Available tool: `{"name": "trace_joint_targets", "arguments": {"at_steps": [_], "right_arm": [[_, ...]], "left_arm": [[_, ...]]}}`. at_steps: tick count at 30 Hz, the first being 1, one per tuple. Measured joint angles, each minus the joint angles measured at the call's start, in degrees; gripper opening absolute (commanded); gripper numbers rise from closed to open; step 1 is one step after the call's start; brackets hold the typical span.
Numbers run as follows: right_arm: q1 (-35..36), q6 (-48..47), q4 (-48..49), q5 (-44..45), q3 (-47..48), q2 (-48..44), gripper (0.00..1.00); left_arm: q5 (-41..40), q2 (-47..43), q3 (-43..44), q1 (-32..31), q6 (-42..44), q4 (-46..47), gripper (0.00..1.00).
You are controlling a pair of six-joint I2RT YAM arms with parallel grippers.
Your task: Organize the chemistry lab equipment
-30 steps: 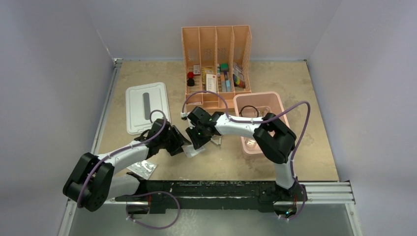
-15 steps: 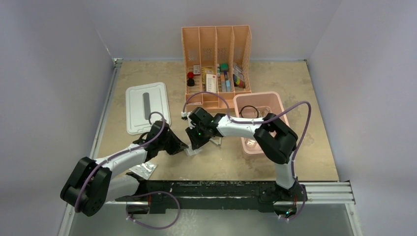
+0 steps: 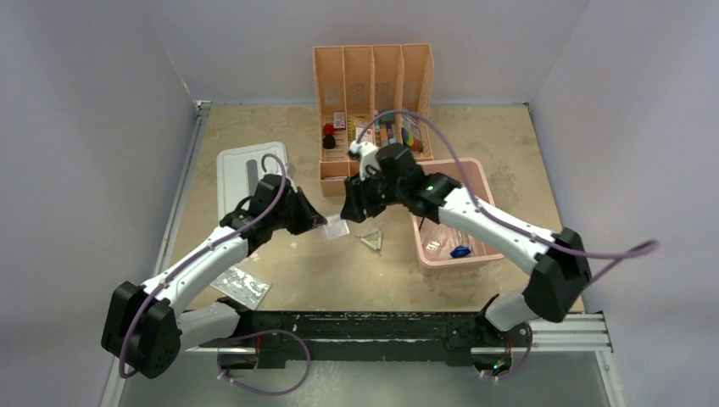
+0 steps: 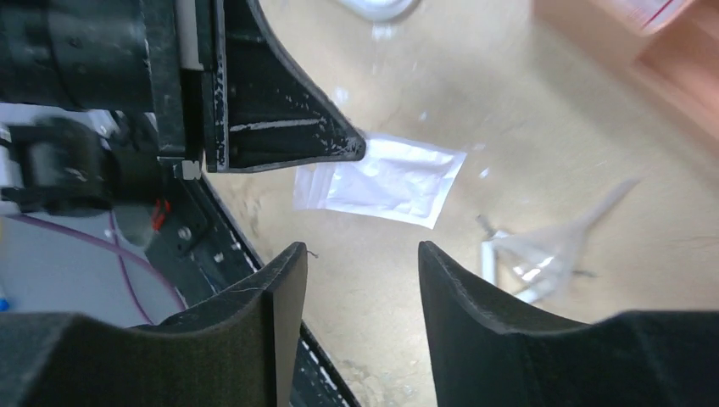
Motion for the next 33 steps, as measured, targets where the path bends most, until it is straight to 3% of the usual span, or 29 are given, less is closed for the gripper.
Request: {"name": "trace_joint_targets", "arguments": {"at_steps": [5,16,21,29,33], "right_arm": [[-6.6,-0.8,-0.8,-2.9,2.4,-8.1,0.72],[-8.7,-9.1,-9.7,-11.4,12.0,-8.1,0.74],[-8.7,-13.1,-14.5,-18.0,15.3,-5.0,0.68],[-8.7,-17.4,-18.5,-25.9,16.5,-2.3,0.42],[-8.7,-17.6,-18.8,-29.5,16.5,-2.2,0.34]], "left_arm": [[2.6,-0.3,9.7,0.0,8.6,-3.2,0.00],[18.6,-0.1,26.4,0.0,24.9,-9.7,0.00],[25.4,1.7,31.0,0.0,33.0,-16.7,0.00],[31.6,3.4,35.0,0.0,41.9,-24.2,0.00],[32.5,3.4,35.9,0.0,44.3,-25.4,0.00]]}}
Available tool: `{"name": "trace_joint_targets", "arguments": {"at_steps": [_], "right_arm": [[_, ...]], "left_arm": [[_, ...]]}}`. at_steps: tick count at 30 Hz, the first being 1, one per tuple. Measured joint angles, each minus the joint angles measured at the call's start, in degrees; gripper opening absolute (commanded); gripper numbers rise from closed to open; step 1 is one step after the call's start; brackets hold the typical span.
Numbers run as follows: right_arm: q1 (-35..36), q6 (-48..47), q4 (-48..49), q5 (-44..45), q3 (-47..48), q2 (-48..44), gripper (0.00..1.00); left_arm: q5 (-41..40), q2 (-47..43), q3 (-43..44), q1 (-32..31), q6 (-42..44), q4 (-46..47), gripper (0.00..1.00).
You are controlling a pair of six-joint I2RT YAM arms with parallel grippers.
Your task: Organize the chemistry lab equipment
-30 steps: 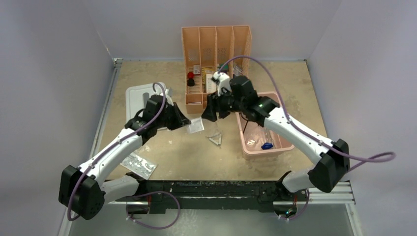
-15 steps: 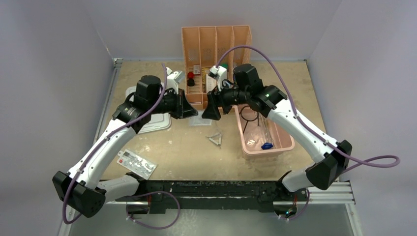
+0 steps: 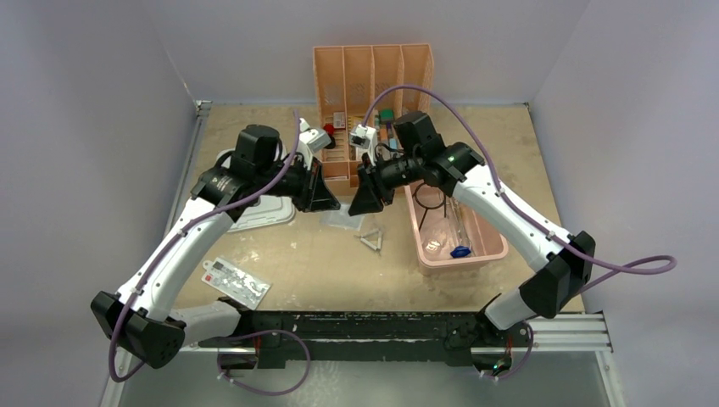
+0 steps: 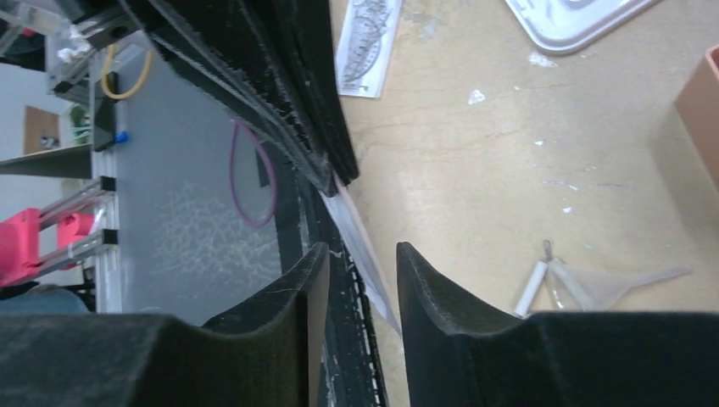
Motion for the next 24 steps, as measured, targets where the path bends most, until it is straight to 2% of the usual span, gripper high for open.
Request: {"name": "trace_joint_targets", "arguments": {"at_steps": [6,9,10,11,13,14,17,24], "right_arm": [[0.0,0.2,1.0,-4.3,0.0,0.0,0.03],[0.0,-0.1,1.1,-4.5,0.0,0.0,0.00],[0.0,-0.1,1.1,-4.4,0.0,0.0,0.00],[0.0,-0.2,1.1,-4.3,0.0,0.0,0.00],[-0.1,-0.3,1.1,-4.0,0.0,0.0,0.00],[-0.3,-0.4,1.0,-3.7,0.0,0.0,0.00],[-1.0,-0.5,0.8,-2.2,-0.3,-0.5,0.00],[-8.1,2.2,0.4,9.6,-4.8,-7.9,0.00]], "left_arm": [[0.5,0.5,0.6,0.0,1.0,-0.2,0.00],[0.5,0.6,0.8,0.1,1.4,-0.1,0.00],[0.6,0.6,0.9,0.2,1.4,-0.1,0.07],[0.7,0.6,0.9,0.4,1.4,-0.1,0.19],[0.8,0.6,1.0,1.0,1.4,0.1,0.50],[0.8,0.6,1.2,1.4,1.4,0.2,0.57],[0.6,0.8,1.8,3.3,0.9,0.3,0.67],[-2.1,1.3,1.9,4.9,-1.3,2.0,0.71]]}}
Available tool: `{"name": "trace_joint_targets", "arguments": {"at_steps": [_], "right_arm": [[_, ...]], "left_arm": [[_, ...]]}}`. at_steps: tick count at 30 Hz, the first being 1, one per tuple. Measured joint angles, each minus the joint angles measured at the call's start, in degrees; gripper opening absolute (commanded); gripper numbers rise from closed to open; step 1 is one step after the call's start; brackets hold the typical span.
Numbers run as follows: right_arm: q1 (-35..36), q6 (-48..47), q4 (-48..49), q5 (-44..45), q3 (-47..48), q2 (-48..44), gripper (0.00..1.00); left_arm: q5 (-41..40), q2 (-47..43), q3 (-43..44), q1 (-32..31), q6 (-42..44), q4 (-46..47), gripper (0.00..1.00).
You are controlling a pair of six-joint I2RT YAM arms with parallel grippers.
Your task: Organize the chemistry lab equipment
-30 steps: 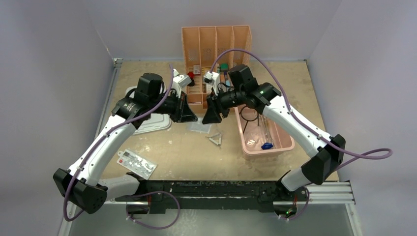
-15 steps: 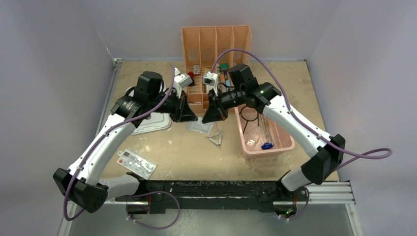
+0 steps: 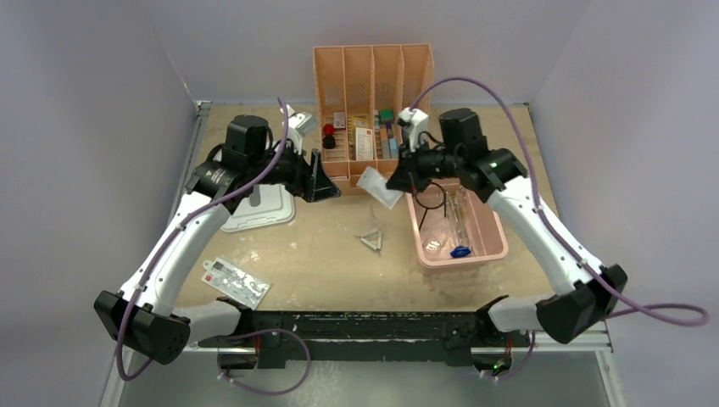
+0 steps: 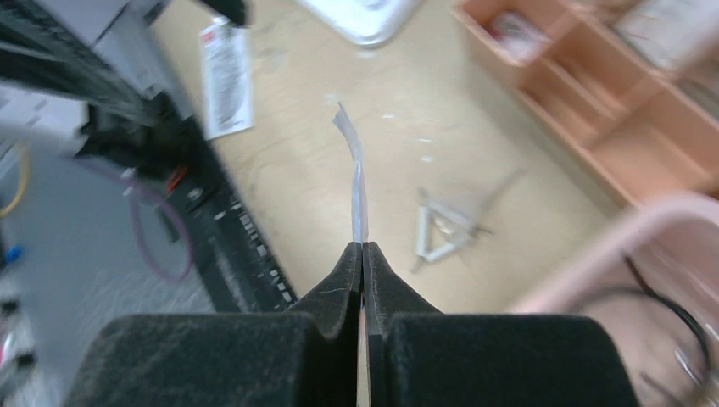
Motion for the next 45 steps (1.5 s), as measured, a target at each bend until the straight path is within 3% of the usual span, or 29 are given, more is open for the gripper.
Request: {"name": "trace_joint_targets", "arguments": {"at_steps": [11,16,23,28,35,41,42,45], "right_arm": [[-7.9,12.6,-8.6,36.0,-1.0,-10.7,0.00],[-9.9,18.2,-15.3,45.7,-2.7,-11.7,0.00],[-10.0,23.4,-22.3,47.5,-8.9,-13.9,0.00],[-10.0,25.3,-22.1,42.4,-15.0,-14.7,0.00],[-10.0,26.8,-14.4,34.5,-23.9,-14.8,0.00],[-10.0,28.2,-4.0,33.8,-31.5,-14.3,0.00],[-10.0,28.5,-3.1,33.8,-32.1,-14.0,0.04],[-10.0,29.4,-0.6,33.5,-33.5,-13.3,0.32]], "left_arm": [[-7.3,1.8,-1.2,0.2,-7.3,8.6,0.71],[-9.7,3.2,-3.5,0.2,-10.0,11.3,0.71],[-13.4,3.9,-7.3,0.2,-14.0,14.7,0.70],[-15.4,4.5,-9.2,0.2,-16.8,17.0,0.71],[-17.8,5.0,-11.1,0.1,-18.6,18.9,0.70],[-18.6,5.0,-12.4,0.1,-19.8,19.5,0.70],[-18.7,5.0,-12.5,0.1,-19.8,19.6,0.70],[-19.0,5.0,-12.7,0.1,-19.8,19.6,0.70]]}}
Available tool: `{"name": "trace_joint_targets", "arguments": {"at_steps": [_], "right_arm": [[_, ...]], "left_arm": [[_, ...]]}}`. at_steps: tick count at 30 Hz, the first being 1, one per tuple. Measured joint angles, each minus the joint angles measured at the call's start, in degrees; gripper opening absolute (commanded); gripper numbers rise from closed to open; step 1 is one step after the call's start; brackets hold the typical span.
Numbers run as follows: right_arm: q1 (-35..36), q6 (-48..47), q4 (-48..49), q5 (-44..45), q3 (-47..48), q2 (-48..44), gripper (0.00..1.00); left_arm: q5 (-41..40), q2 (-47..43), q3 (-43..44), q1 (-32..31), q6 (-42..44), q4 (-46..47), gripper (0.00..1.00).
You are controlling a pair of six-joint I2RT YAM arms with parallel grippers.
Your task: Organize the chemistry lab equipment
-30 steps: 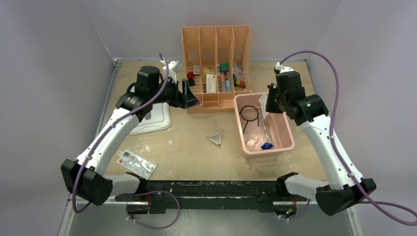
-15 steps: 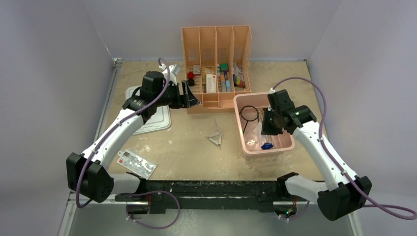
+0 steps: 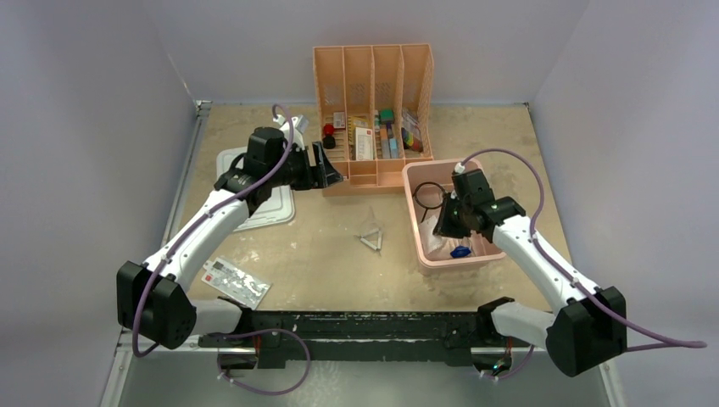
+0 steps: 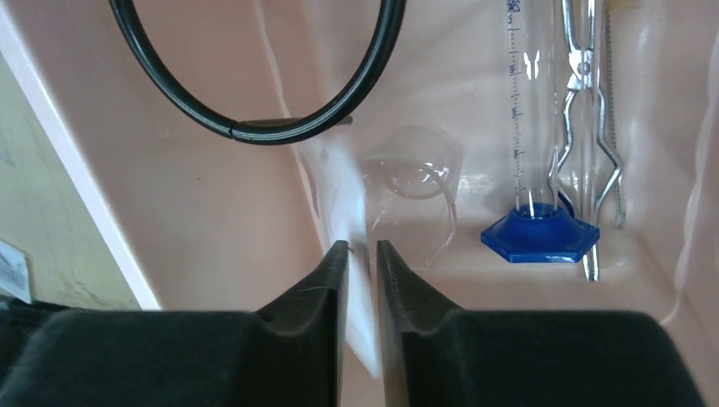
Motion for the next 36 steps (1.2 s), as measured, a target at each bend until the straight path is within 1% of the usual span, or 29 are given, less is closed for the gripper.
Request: {"name": "trace_joint_targets", "arguments": {"at_steps": [1,2,6,10,16,25,27,31,34,36], "right_arm": [[0.0,0.3,0.3,0.0,-0.3,0.0,0.39],[0.0,0.6,0.4,0.1,-0.3,0.0,0.43],[0.0,0.9,0.5,2.0,-0.2,-1.1,0.50],[0.0,0.9,-1.3,5.0,1.5,-2.6,0.52],[0.0,-1.5,-2.8,6.8,8.2,-3.0,0.53],[0.7,-7.2,-1.6,0.7,17.5,-1.7,0.54],[2.3,-7.7,-1.2,0.8,19.5,-0.3,0.54],[10.4,-8.5,-0.6,3.2,23.9,4.4,0.54],[16.0,-8.6,-0.3,5.4,27.3,9.4,0.55],[18.5,-8.5,-0.5,7.3,29.2,12.6,0.55]], "left_arm": [[-0.1,0.0,0.0,0.0,0.0,0.0,0.70],[-0.3,0.0,0.0,0.0,0.0,0.0,0.71],[-0.5,0.0,0.0,0.0,0.0,0.0,0.70],[-0.8,0.0,0.0,0.0,0.0,0.1,0.70],[-1.9,0.0,0.0,0.0,0.0,0.1,0.70],[-7.2,-0.2,-1.6,0.0,-2.2,0.1,0.70],[-8.6,-0.3,-2.4,0.0,-3.0,-0.1,0.71],[-12.3,-0.7,-3.7,0.0,-5.5,-0.8,0.71],[-16.6,-1.6,-4.5,0.0,-8.3,-1.7,0.72],[-20.4,-2.5,-5.4,0.0,-10.6,-2.5,0.72]]}}
